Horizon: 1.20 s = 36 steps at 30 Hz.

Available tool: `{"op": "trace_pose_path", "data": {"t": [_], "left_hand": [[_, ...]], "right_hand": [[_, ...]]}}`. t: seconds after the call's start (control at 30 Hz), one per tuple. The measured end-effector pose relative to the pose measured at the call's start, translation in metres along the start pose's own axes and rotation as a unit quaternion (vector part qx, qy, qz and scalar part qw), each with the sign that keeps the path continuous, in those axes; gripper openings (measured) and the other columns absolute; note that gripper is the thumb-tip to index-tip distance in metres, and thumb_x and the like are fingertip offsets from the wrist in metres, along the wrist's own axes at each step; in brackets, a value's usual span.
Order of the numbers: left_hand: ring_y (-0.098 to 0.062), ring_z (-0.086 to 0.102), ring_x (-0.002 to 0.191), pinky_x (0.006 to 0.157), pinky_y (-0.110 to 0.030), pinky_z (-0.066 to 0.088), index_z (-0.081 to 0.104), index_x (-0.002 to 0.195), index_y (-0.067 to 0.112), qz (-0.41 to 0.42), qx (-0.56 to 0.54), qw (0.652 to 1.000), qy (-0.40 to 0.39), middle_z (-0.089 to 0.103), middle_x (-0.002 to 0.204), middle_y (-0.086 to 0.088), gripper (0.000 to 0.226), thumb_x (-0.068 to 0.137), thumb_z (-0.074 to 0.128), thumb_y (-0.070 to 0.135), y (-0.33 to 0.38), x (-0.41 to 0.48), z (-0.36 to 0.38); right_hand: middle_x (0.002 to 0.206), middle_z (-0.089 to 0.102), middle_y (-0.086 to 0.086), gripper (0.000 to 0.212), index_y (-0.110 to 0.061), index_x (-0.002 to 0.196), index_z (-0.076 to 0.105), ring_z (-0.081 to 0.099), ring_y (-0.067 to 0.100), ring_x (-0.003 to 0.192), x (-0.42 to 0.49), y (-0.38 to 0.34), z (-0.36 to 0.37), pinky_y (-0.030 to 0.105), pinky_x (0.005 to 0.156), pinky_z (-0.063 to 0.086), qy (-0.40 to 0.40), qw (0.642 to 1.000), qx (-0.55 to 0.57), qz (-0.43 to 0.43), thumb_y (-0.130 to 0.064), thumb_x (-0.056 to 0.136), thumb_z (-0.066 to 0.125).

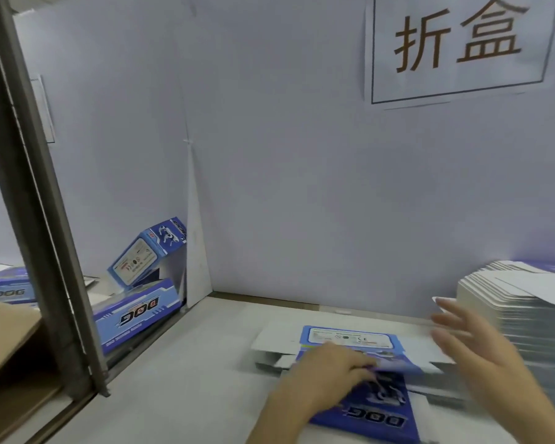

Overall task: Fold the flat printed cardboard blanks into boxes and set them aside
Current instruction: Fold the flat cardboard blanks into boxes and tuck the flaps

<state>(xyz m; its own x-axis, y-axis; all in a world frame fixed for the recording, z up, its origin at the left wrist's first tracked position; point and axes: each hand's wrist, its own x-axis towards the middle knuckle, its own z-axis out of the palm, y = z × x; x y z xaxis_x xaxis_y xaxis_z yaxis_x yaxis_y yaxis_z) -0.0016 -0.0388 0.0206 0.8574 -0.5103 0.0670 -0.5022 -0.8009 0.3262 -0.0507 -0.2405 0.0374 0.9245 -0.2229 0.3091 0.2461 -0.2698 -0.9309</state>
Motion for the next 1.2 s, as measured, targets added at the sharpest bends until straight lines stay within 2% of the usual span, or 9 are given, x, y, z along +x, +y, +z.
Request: {"op": "trace_pose_path", "data": {"t": [0.13, 0.23, 0.33, 0.4, 0.5, 0.63, 0.73, 0.97, 1.2], "left_hand": [[-0.010, 0.066, 0.067, 0.060, -0.019, 0.048, 0.069, 0.105, 0.020, 0.113, 0.069, 0.911, 0.390, 0.073, 0.082, 0.006, 0.036, 0.098, 0.039, 0.038, 0.004, -0.004, -0.021], [0.004, 0.061, 0.065, 0.052, -0.004, 0.042, 0.066, 0.100, 0.020, 0.135, -0.157, 0.843, 0.497, 0.066, 0.076, 0.017, 0.030, 0.097, 0.044, 0.039, 0.017, -0.014, -0.033], [-0.006, 0.069, 0.087, 0.061, -0.014, 0.053, 0.060, 0.100, 0.034, 0.117, -0.418, 0.772, 0.465, 0.071, 0.093, 0.013, 0.018, 0.093, 0.046, 0.041, 0.031, -0.021, -0.040], [-0.009, 0.068, 0.096, 0.065, -0.020, 0.057, 0.056, 0.111, 0.042, 0.099, -0.480, 0.754, 0.437, 0.070, 0.103, 0.014, 0.024, 0.090, 0.046, 0.038, 0.036, -0.021, -0.043], [-0.008, 0.061, 0.112, 0.081, -0.025, 0.058, 0.042, 0.134, 0.045, 0.076, -0.482, 0.775, 0.401, 0.063, 0.122, 0.013, 0.046, 0.089, 0.045, 0.034, 0.040, -0.019, -0.042], [0.009, 0.050, 0.120, 0.092, -0.013, 0.048, 0.027, 0.148, 0.037, 0.076, -0.475, 0.795, 0.370, 0.050, 0.136, 0.024, 0.069, 0.087, 0.057, 0.031, 0.048, -0.017, -0.033], [0.006, 0.052, 0.120, 0.095, -0.025, 0.051, 0.021, 0.148, 0.042, 0.055, -0.485, 0.798, 0.353, 0.050, 0.134, 0.026, 0.086, 0.072, 0.061, 0.047, 0.054, -0.015, -0.028], [0.019, 0.050, 0.110, 0.077, -0.011, 0.052, 0.016, 0.140, 0.054, 0.051, -0.490, 0.803, 0.335, 0.049, 0.118, 0.042, 0.094, 0.059, 0.064, 0.061, 0.058, -0.015, -0.027], [0.008, 0.058, 0.109, 0.074, -0.017, 0.056, 0.010, 0.123, 0.073, 0.035, -0.544, 0.801, 0.248, 0.051, 0.113, 0.041, 0.098, 0.052, 0.077, 0.069, 0.066, -0.019, -0.024]], "right_hand": [[0.131, 0.051, -0.004, 0.050, -0.028, 0.140, 0.043, 0.052, 0.016, 0.117, 0.000, -0.004, -0.009, 0.033, 0.096, 0.039, 0.111, 0.992, 0.005, -0.056, -0.008, 0.096, 0.057], [0.134, 0.050, -0.004, 0.052, -0.030, 0.142, 0.039, 0.050, 0.015, 0.120, 0.002, -0.005, -0.013, 0.033, 0.098, 0.038, 0.111, 0.992, 0.031, -0.056, -0.010, 0.097, 0.055], [0.135, 0.054, -0.010, 0.051, -0.031, 0.142, 0.041, 0.053, 0.011, 0.122, 0.001, -0.009, -0.011, 0.033, 0.099, 0.043, 0.063, 0.995, 0.053, -0.054, -0.022, 0.094, 0.057], [0.119, 0.067, -0.013, 0.045, -0.031, 0.132, 0.051, 0.065, 0.008, 0.107, -0.002, -0.013, -0.009, 0.027, 0.080, 0.056, 0.029, 0.993, 0.101, -0.054, -0.030, 0.087, 0.058], [0.101, 0.073, -0.012, 0.036, -0.029, 0.120, 0.057, 0.071, 0.006, 0.086, -0.006, -0.018, -0.011, 0.020, 0.058, 0.056, 0.040, 0.988, 0.139, -0.063, -0.033, 0.085, 0.058], [0.106, 0.072, -0.007, 0.043, -0.036, 0.116, 0.058, 0.070, 0.019, 0.096, -0.006, -0.019, -0.015, 0.046, 0.078, 0.058, 0.056, 0.989, 0.121, -0.059, -0.047, 0.075, 0.060], [0.105, 0.072, -0.005, 0.039, -0.035, 0.116, 0.056, 0.070, 0.021, 0.097, -0.004, -0.018, -0.017, 0.052, 0.083, 0.057, 0.066, 0.992, 0.098, -0.051, -0.046, 0.079, 0.061], [0.096, 0.071, -0.015, 0.046, -0.037, 0.115, 0.055, 0.070, 0.004, 0.085, -0.003, -0.014, -0.018, 0.021, 0.059, 0.055, 0.075, 0.993, 0.077, -0.046, -0.052, 0.072, 0.062], [0.110, 0.068, -0.020, 0.054, -0.046, 0.121, 0.050, 0.067, 0.001, 0.099, -0.008, -0.015, -0.005, 0.021, 0.076, 0.056, 0.028, 0.993, 0.079, -0.085, -0.067, 0.074, 0.068]]}}
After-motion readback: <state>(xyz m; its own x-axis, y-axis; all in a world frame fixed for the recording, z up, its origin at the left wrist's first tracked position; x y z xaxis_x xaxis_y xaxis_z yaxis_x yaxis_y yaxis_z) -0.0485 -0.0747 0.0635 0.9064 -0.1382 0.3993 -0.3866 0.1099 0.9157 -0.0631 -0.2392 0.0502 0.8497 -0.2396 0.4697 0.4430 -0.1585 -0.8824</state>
